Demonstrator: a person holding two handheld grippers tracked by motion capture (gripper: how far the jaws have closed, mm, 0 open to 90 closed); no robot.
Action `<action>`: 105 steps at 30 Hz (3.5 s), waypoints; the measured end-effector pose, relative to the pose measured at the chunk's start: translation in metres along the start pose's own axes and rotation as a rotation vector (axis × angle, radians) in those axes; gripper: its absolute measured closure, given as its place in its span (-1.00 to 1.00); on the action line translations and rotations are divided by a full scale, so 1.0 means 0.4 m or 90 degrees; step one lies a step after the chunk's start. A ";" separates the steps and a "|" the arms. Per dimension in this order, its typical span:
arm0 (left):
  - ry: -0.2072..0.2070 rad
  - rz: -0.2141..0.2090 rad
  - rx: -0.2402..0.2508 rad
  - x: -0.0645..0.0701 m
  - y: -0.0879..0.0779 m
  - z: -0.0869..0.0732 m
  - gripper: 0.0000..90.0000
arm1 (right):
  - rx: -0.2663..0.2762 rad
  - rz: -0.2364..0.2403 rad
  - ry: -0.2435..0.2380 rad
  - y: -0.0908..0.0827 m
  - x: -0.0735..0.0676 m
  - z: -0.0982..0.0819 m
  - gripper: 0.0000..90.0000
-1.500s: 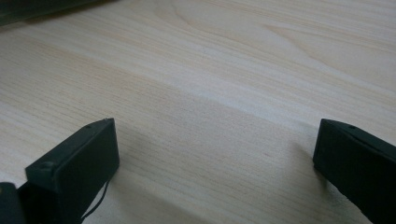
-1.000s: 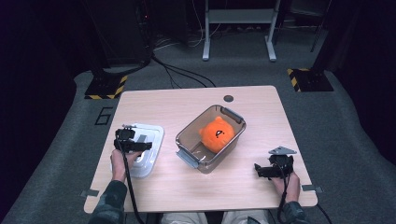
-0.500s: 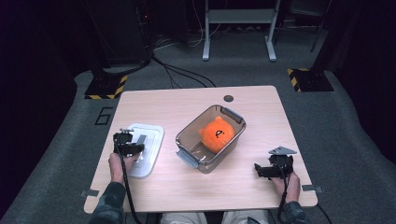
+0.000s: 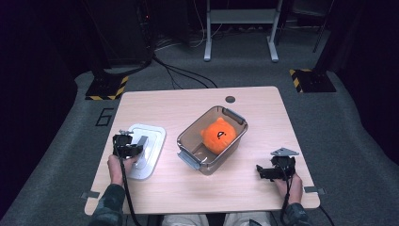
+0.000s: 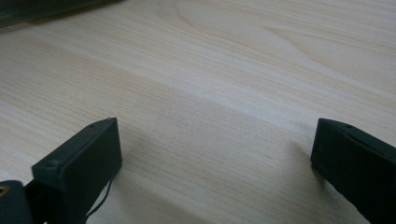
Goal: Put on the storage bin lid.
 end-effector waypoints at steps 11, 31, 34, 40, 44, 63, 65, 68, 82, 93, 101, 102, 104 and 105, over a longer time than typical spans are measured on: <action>0.018 -0.009 0.030 0.032 -0.061 0.052 0.48 | 0.003 0.001 0.003 0.000 0.001 0.001 -0.94; 0.076 -0.039 0.062 0.154 -0.162 0.176 0.48 | 0.005 -0.003 0.003 0.000 0.001 0.001 -0.94; 0.081 -0.041 0.062 0.167 -0.173 0.192 0.48 | 0.005 -0.003 0.004 0.000 0.001 0.001 -0.94; 0.083 -0.047 0.071 0.186 -0.196 0.225 0.47 | 0.005 -0.003 0.003 0.000 0.001 0.001 -0.94; 0.090 -0.054 0.078 0.206 -0.212 0.247 0.47 | 0.004 -0.005 0.005 0.000 0.001 0.001 -0.94; 0.128 -0.109 0.073 0.308 -0.225 0.304 0.47 | 0.005 -0.007 0.005 0.000 0.002 0.001 -0.93; 0.134 -0.119 0.078 0.324 -0.225 0.309 0.48 | 0.005 -0.008 0.005 0.000 0.002 0.001 -0.93; 0.140 -0.131 0.074 0.344 -0.220 0.313 0.48 | 0.005 -0.008 0.005 0.000 0.002 0.001 -0.93; 0.184 -0.157 0.065 0.431 -0.213 0.337 0.48 | 0.005 -0.002 0.007 0.001 0.003 0.002 -0.93; 0.203 -0.174 0.057 0.485 -0.201 0.355 0.47 | 0.009 -0.006 0.014 -0.001 0.004 0.003 -0.89; 0.215 -0.184 0.054 0.519 -0.197 0.360 0.48 | 0.009 -0.007 0.015 -0.001 0.005 0.003 -0.89; 0.217 -0.185 0.053 0.523 -0.195 0.360 0.48 | 0.009 -0.008 0.015 -0.001 0.005 0.003 -0.88; 0.218 -0.190 0.050 0.532 -0.191 0.359 0.48 | 0.009 -0.008 0.015 -0.001 0.005 0.003 -0.88; 0.222 -0.192 0.046 0.537 -0.190 0.359 0.48 | 0.009 -0.008 0.015 -0.001 0.004 0.003 -0.88</action>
Point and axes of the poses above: each handheld gripper's, and its own axes: y roughly forward along the jaws, z roughly out of its top, x roughly to its right, the point moved 5 cm from there along y, roughly forward along the jaws, and after that the axes turned 2 degrees about -z, right-handed, at the moved point
